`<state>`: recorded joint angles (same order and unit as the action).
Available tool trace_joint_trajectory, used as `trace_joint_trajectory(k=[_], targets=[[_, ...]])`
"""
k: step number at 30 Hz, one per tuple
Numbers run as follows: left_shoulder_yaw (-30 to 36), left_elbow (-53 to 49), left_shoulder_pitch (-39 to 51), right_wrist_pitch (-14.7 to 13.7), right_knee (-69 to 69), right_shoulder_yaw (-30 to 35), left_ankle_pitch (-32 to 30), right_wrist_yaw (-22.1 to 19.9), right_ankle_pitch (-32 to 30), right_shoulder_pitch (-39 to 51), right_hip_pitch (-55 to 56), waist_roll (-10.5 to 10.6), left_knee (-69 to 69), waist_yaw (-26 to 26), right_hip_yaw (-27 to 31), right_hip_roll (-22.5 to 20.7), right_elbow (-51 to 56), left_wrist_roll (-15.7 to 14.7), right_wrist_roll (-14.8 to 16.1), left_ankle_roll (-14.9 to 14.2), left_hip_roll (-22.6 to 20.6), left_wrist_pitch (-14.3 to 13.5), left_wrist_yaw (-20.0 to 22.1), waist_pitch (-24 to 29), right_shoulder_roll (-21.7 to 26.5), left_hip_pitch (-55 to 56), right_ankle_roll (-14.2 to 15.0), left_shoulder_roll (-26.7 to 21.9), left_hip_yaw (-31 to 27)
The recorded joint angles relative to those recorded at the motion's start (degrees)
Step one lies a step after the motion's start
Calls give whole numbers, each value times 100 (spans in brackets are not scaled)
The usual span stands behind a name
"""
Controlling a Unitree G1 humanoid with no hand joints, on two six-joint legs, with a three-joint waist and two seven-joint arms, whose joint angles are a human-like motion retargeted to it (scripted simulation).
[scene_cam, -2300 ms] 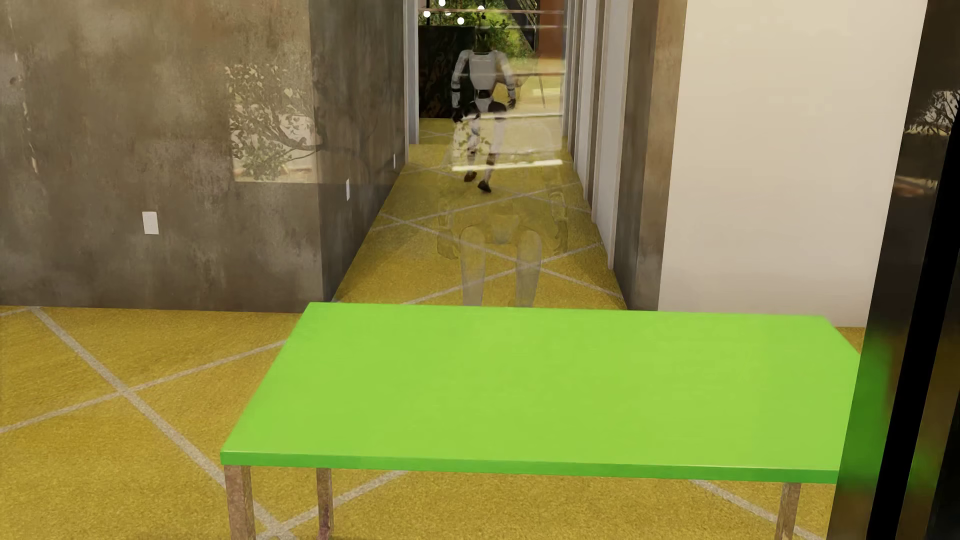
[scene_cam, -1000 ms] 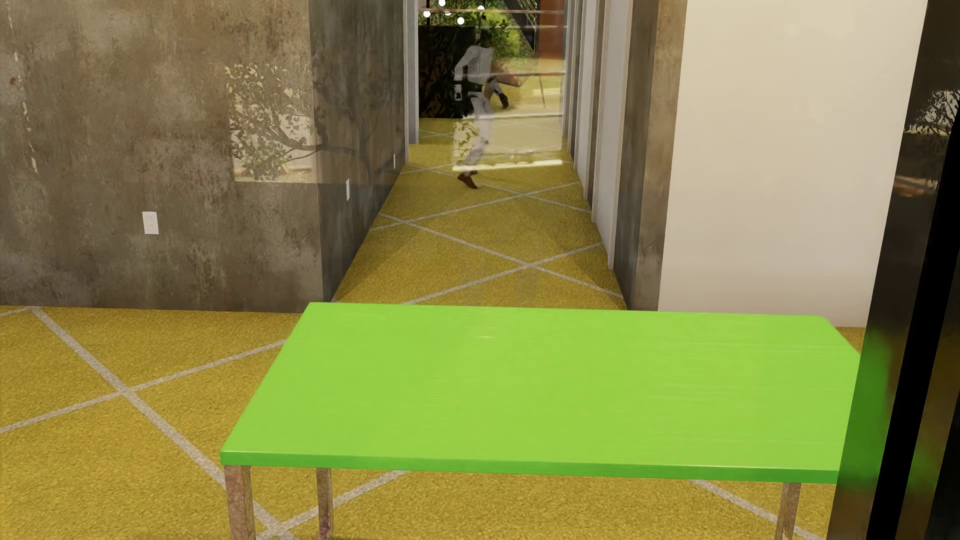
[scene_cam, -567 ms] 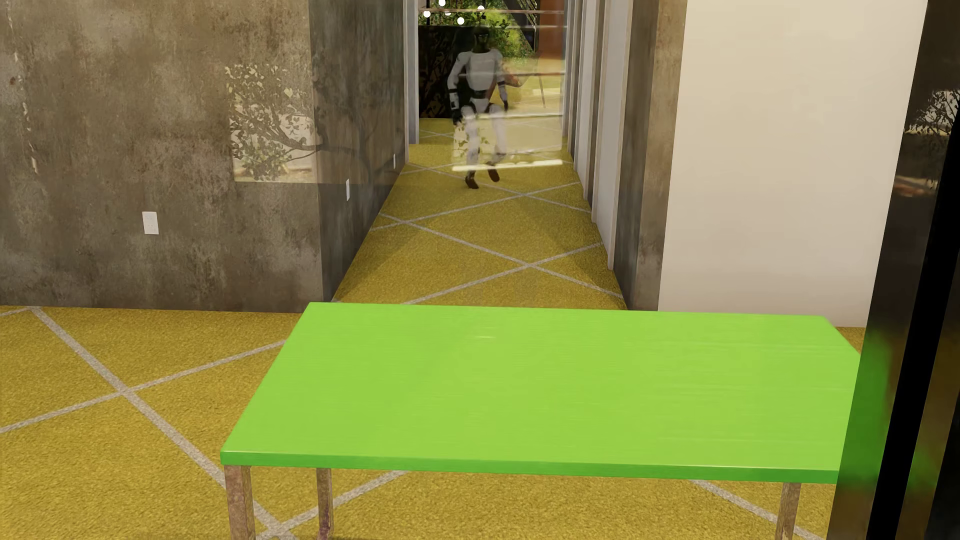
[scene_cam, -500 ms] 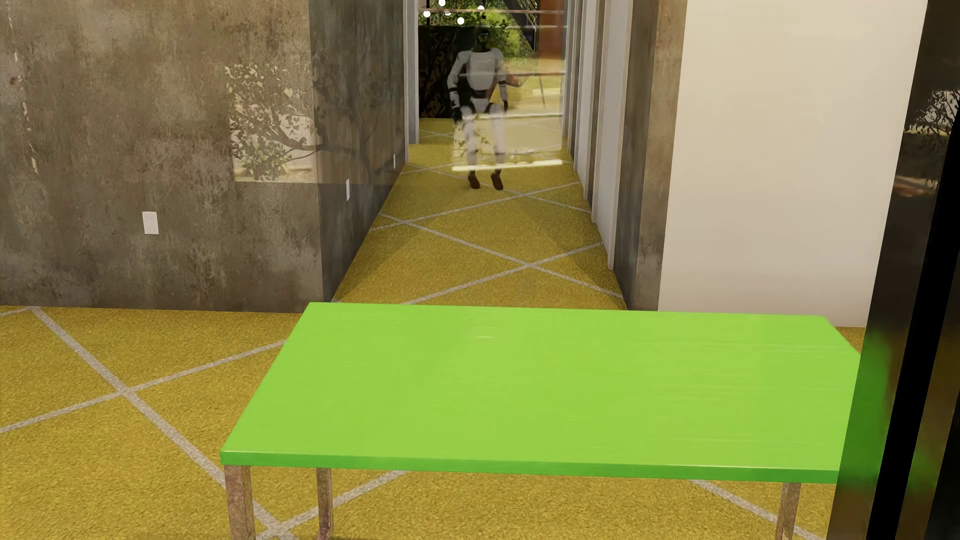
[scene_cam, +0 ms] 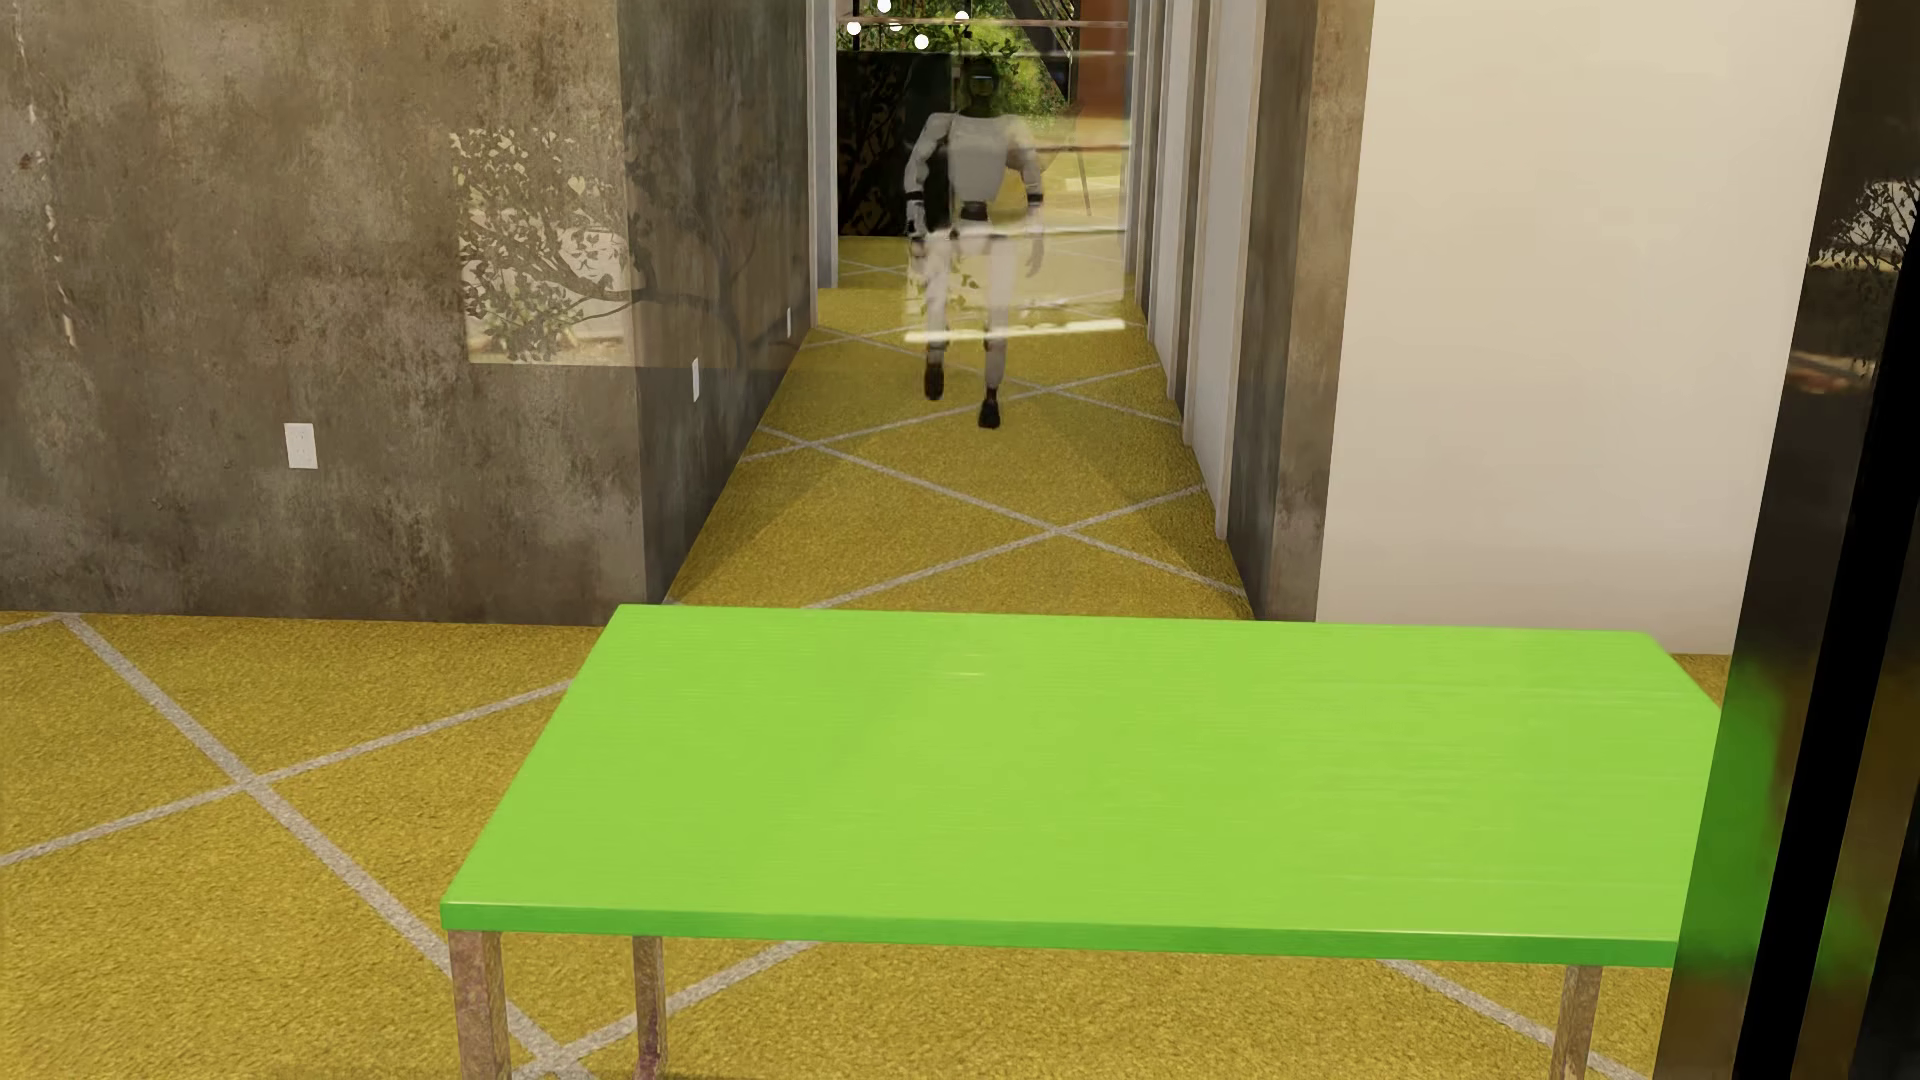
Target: Walk towards green desk
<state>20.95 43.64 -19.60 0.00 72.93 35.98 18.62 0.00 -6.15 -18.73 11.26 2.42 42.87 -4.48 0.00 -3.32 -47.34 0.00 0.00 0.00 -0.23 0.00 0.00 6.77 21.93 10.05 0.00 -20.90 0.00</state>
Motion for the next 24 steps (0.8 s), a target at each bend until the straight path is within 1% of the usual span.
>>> trace_joint_trajectory(k=[1, 2, 3, 4, 5, 6, 7, 8, 9, 10, 11, 12, 13, 14, 15, 16, 18, 19, 20, 21, 22, 23, 24], targets=[[-131, -494, 94, 0, -942, 65, -105, 0, -340, -289, 440, 46, -503, 420, 0, -72, -86, 0, 0, 0, 26, 0, 0, 1, 3, -744, 0, -35, 0], [-242, -895, 302, 0, -2085, 446, -159, 0, -656, -458, 826, 76, -881, 794, 0, -134, -139, 0, 0, 0, 102, 0, 0, 3, 110, -1349, 0, -102, 0], [-449, -1259, 536, 0, -3178, 577, -93, 0, -527, -650, 1153, 100, -1163, 1112, 0, -152, -153, 0, 0, 0, 193, 0, 0, 0, 169, -1882, 0, -176, 0], [-599, -1565, 783, 0, -4106, 644, 76, 0, 343, -830, 1395, 124, -1390, 1406, 0, -136, -164, 0, 0, 0, 268, 0, 0, -32, 230, -2368, 0, -273, 0], [-707, -1782, 1029, 0, -4576, 712, 249, 0, 1665, -985, 1654, 160, -1486, 1652, 0, -95, -161, 0, 0, 0, 363, 0, 0, -77, 301, -2774, 0, -363, 0], [-875, -1915, 1206, 0, -4543, 776, 285, 0, 2529, -1098, 1908, 206, -1478, 1939, 0, -2, -209, 0, 0, 0, 526, 0, 0, -89, 354, -3095, 0, -430, 0], [-1101, -1934, 1272, 0, -4453, 772, 40, 0, 2322, -1167, 2104, 229, -1354, 2269, 0, 87, -363, 0, 0, 0, 746, 0, 0, -77, 345, -3323, 0, -460, 0], [-1151, -1835, 1247, 0, -4255, 747, -614, 0, 1218, -1217, 2279, 256, -1054, 2477, 0, 91, -518, 0, 0, 0, 967, 0, 0, -81, 303, -3429, 0, -464, 0], [-1134, -1638, 1130, 0, -3794, 703, -1650, 0, -102, -1249, 2426, 351, -521, 2454, 0, -38, -677, 0, 0, 0, 1151, 0, 0, -155, 234, -3330, 0, -402, 0], [-1037, -1329, 992, 0, -3321, 742, -2707, 0, -782, -1194, 2431, 520, 349, 2198, 0, -318, -822, 0, 0, 0, 1322, 0, 0, -198, 186, -3006, 0, -281, 0], [-881, -960, 827, 0, -2995, 796, -3160, 0, -694, -1031, 2128, 566, 1374, 1837, 0, -558, -868, 0, 0, 0, 1304, 0, 0, -151, 157, -2582, 0, -170, 0], [-616, -602, 682, 0, -3070, 706, -2774, 0, -399, -829, 1611, 587, 2451, 1469, 0, -778, -758, 0, 0, 0, 1266, 0, 0, -109, 126, -1937, 0, -73, 0], [-266, -223, 498, 0, -3342, 511, -1929, 0, -73, -599, 911, 535, 3184, 1071, 0, -937, -559, 0, 0, 0, 1148, 0, 0, -44, 111, -1379, 0, -10, 0], [63, 173, 271, 0, -3694, 291, -1195, 0, 285, -339, 186, 425, 3506, 650, 0, -1009, -307, 0, 0, 0, 977, 0, 0, -20, 106, -794, 0, 34, 0], [331, 527, 17, 0, -4056, -19, -755, 0, 718, -95, -534, 305, 3408, 257, 0, -983, 28, 0, 0, 0, 818, 0, 0, -2, 114, -223, 0, 55, 0], [524, 840, -264, 0, -4417, -339, -613, 0, 1195, 148, -1211, 211, 2916, -86, 0, -915, 422, 0, 0, 0, 740, 0, 0, -4, 145, 303, 0, 50, 0], [661, 1241, -786, 0, -4863, -1133, -758, 0, 2065, 644, -2221, 39, 1115, -801, 0, -599, 1173, 0, 0, 0, 736, 0, 0, -65, 177, 1074, 0, 3, 0], [620, 1360, -1026, 0, -4941, -1338, -830, 0, 2418, 913, -2581, -17, 8, -1084, 0, -459, 1555, 0, 0, 0, 792, 0, 0, -144, 268, 1290, 0, -35, 0], [501, 1422, -1217, 0, -4950, -1613, -883, 0, 2632, 1098, -2804, -47, -1035, -1338, 0, -354, 2005, 0, 0, 0, 838, 0, 0, -261, 386, 1465, 0, -63, 0], [301, 1486, -1389, 0, -4923, -1833, -1180, 0, 2684, 1235, -2998, -56, -2039, -1563, 0, -246, 2312, 0, 0, 0, 895, 0, 0, -375, 489, 1647, 0, -86, 0], [257, 1576, -1500, 0, -4796, -2045, -1345, 0, 2573, 1304, -3211, -67, -2540, -1763, 0, -58, 2516, 0, 0, 0, 935, 0, 0, -427, 565, 1841, 0, -131, 0], [190, 1693, -1566, 0, -4509, -2202, -757, 0, 2236, 1282, -3412, -99, -1052, -1949, 0, 142, 2560, 0, 0, 0, 908, 0, 0, -428, 572, 1957, 0, -163, 0], [187, 1825, -1579, 0, -3928, -2247, -1038, 0, 1599, 1192, -3424, -211, -400, -2015, 0, 330, 2488, 0, 0, 0, 772, 0, 0, -467, 513, 2081, 0, -199, 0]])
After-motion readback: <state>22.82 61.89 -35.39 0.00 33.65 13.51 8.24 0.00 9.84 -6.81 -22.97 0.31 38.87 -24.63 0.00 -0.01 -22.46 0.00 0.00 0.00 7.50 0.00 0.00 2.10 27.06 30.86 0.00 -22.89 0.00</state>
